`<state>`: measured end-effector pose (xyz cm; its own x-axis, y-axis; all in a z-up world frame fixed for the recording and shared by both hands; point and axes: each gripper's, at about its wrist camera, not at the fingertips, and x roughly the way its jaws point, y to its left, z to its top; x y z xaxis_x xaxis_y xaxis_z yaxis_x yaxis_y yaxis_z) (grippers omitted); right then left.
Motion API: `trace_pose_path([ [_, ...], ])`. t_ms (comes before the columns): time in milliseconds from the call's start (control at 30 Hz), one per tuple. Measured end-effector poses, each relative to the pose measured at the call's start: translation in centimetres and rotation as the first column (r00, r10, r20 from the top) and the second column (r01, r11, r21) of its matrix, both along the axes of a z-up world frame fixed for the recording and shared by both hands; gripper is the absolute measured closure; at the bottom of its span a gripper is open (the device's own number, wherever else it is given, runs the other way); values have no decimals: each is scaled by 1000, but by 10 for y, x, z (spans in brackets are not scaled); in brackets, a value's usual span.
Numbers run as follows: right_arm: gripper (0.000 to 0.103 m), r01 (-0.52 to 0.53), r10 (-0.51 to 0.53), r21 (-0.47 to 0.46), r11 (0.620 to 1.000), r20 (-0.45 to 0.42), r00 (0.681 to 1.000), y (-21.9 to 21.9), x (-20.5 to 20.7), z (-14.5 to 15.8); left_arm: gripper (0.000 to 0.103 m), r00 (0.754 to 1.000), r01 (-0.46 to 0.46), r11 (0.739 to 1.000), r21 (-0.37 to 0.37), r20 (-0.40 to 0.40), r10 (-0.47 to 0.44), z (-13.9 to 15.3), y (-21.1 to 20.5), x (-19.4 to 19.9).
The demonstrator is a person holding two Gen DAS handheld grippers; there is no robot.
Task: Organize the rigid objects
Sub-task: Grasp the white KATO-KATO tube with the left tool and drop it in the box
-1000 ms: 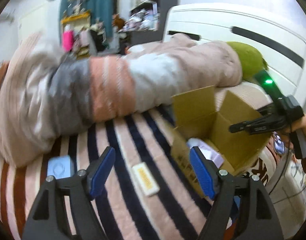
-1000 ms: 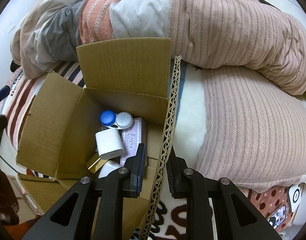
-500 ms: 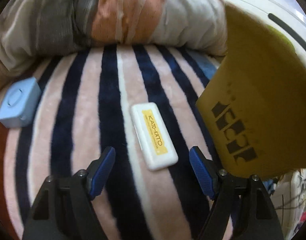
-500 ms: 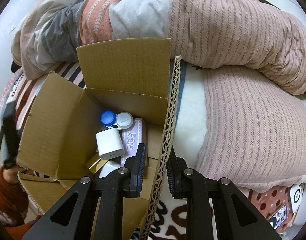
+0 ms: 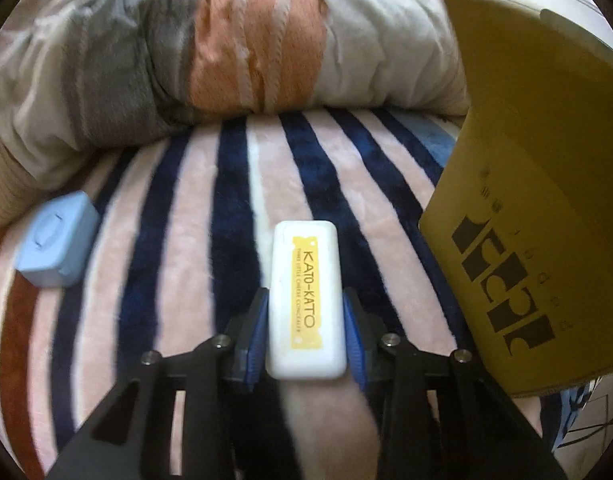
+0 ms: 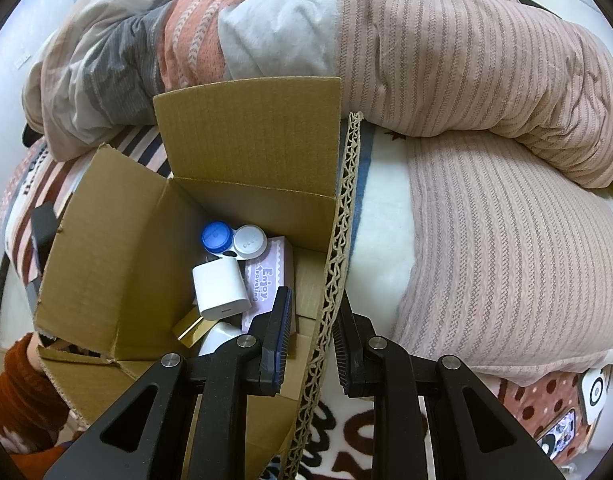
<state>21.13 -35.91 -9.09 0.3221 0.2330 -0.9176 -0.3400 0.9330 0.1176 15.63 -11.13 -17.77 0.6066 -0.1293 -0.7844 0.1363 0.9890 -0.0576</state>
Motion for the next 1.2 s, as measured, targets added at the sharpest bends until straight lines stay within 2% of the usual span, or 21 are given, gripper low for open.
trace_pose_path([
  [167, 86, -2, 2, -6, 1000, 2, 1000, 1, -1, 0, 71, 993, 5, 999, 41, 114, -9, 48, 12, -16],
  [300, 86, 0, 0, -1, 1000, 0, 1000, 1, 0, 0, 71, 975, 18, 998, 67, 218, -33, 98, 12, -28],
  [500, 86, -3, 3, -6, 1000, 2, 1000, 1, 0, 0, 71, 946, 144, 989, 35, 287, -148, 156, -11, -33],
  [600, 86, -3, 3, -3, 1000, 1, 1000, 0, 1, 0, 71, 941, 262, 964, -43, 232, -246, 167, -39, -25],
  [667, 86, -2, 2, 3, 1000, 1, 1000, -1, 1, 0, 71, 931, 326, 943, -64, 194, -308, 167, -61, -25],
  [700, 86, -2, 2, 4, 1000, 1, 1000, -1, 1, 0, 71, 921, 366, 929, -60, 166, -352, 165, -77, -23],
  [800, 86, -3, 3, 9, 1000, 2, 1000, -2, 1, 0, 71, 908, 415, 909, -33, 82, -411, 155, -108, -13],
  [867, 86, -4, 4, 10, 1000, 3, 1000, -3, 1, 0, 71, 913, 407, 913, -39, 15, -407, 147, -120, -4],
  [933, 86, -5, 5, 10, 1000, 5, 1000, -3, 0, 0, 71, 915, 402, 915, -33, -15, -403, 138, -127, 4],
  [1100, 86, -5, 4, 12, 1000, 5, 1000, -3, -1, 1, 71, 921, 383, 922, 47, -96, -378, 116, -137, 17],
  [1200, 86, -5, 5, 12, 1000, 5, 1000, -3, -1, 1, 71, 924, 370, 927, 64, -129, -360, 108, -134, 22],
])
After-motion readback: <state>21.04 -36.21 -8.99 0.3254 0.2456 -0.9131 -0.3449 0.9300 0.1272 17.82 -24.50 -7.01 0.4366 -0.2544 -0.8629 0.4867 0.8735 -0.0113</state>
